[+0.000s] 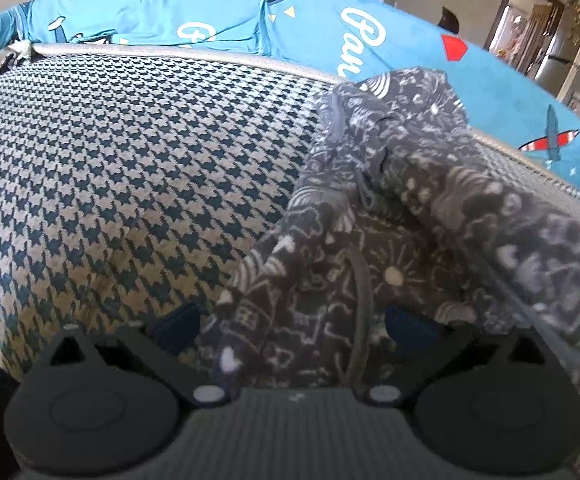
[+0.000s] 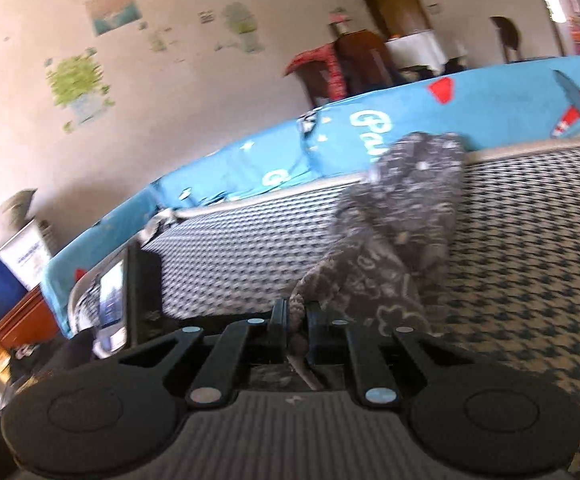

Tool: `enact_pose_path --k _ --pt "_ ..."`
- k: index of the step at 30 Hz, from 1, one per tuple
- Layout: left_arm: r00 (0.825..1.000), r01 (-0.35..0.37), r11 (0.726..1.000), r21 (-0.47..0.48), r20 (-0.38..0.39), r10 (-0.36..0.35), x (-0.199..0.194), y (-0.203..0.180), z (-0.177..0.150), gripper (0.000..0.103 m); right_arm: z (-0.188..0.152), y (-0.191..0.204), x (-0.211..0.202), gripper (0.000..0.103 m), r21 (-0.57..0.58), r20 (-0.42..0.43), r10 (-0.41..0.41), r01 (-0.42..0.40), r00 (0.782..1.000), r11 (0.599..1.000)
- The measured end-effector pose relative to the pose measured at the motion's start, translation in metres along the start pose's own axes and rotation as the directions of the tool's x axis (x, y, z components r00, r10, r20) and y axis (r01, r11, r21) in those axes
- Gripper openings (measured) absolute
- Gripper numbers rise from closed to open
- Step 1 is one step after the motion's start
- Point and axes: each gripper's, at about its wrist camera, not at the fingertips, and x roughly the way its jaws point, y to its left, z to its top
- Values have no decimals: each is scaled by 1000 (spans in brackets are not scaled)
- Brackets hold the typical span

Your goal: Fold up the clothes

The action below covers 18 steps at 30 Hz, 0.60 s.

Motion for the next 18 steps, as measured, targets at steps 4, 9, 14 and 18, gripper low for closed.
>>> enact_pose_path --k 4,9,14,18 --pt "996 89 996 -20 19 -89 -11 6 4 103 -2 22 14 11 -55 -39 43 -46 998 997" --pt "993 113 991 -65 49 -110 -25 25 12 103 2 38 28 11 -73 -56 85 -89 995 993" --pt "990 131 978 -163 81 -119 -39 55 20 103 6 52 44 11 -75 -81 121 -127 989 989" --pt "989 119 969 -218 107 -97 -48 72 24 103 -4 64 61 11 -105 -132 134 -148 982 983"
